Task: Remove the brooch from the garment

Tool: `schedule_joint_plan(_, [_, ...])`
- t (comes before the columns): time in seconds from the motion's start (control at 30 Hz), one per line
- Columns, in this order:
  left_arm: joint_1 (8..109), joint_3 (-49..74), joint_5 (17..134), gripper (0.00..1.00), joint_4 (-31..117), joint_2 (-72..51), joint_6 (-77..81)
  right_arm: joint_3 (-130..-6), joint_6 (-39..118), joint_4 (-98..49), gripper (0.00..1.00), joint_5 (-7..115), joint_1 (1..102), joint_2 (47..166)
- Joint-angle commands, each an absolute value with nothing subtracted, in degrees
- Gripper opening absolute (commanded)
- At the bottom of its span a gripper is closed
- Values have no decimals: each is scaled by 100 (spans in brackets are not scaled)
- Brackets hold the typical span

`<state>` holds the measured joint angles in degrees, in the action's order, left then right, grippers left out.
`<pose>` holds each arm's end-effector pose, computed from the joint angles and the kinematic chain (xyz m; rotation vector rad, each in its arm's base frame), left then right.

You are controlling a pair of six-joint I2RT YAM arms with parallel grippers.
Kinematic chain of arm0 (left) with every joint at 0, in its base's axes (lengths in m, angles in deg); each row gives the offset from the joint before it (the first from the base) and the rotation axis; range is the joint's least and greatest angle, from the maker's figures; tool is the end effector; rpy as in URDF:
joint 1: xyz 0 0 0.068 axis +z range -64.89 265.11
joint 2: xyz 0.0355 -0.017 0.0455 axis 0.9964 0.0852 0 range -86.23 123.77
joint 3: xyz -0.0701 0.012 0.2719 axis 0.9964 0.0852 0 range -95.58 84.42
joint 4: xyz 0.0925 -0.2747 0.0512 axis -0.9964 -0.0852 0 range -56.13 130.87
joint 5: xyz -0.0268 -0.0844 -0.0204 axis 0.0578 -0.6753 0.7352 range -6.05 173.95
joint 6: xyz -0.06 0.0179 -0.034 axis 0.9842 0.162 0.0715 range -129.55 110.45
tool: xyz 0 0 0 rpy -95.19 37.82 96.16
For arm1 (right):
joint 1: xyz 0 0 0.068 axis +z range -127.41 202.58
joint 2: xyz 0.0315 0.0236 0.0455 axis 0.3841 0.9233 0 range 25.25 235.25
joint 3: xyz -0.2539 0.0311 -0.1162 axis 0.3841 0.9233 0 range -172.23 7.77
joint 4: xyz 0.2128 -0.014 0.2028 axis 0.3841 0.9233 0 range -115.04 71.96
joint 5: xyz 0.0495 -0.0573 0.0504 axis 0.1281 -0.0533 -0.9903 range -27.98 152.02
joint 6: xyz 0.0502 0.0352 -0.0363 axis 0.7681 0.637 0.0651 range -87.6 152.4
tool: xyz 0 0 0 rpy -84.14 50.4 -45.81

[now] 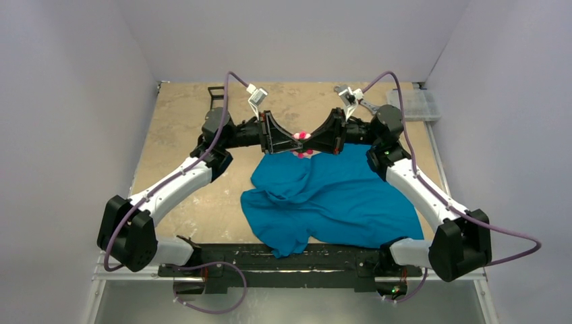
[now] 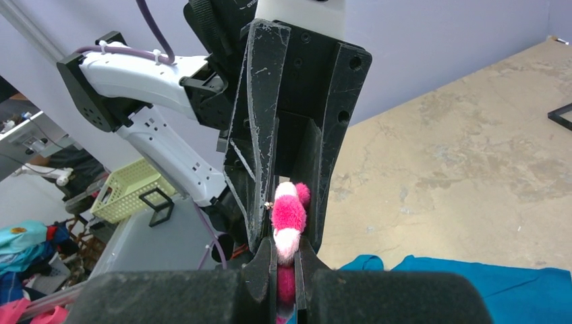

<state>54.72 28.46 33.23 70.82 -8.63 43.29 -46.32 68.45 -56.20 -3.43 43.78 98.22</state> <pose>0.2821 -0.2180 0.3482 0.5315 1.6851 -1.7394 0.2796 0.1656 0.3612 -0.8783 1.4534 1.5382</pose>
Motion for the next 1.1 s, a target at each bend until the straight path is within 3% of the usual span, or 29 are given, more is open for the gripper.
schedule_joint_plan(0.0, [5286, 2541, 3870, 26, 7428, -691, 4244, -4923, 6418, -5310, 0, -837, 4820, 9671])
schedule_joint_plan(0.27, [5286, 2596, 3969, 36, 7313, -782, 4048, -4898, 6557, -5370, 0, -898, 4819, 9694])
schedule_joint_plan(0.6, [5356, 2707, 3966, 40, 7297, -951, 4021, -4822, 6885, -5685, 0, -858, 4710, 9748])
schedule_joint_plan(0.87, [5569, 2702, 3666, 58, 7224, -1220, 3705, -4719, 6988, -5665, 0, -888, 4556, 9793])
schedule_joint_plan(1.07, [5737, 2690, 3512, 65, 7089, -1468, 3423, -4682, 6984, -5609, 0, -908, 4522, 9803])
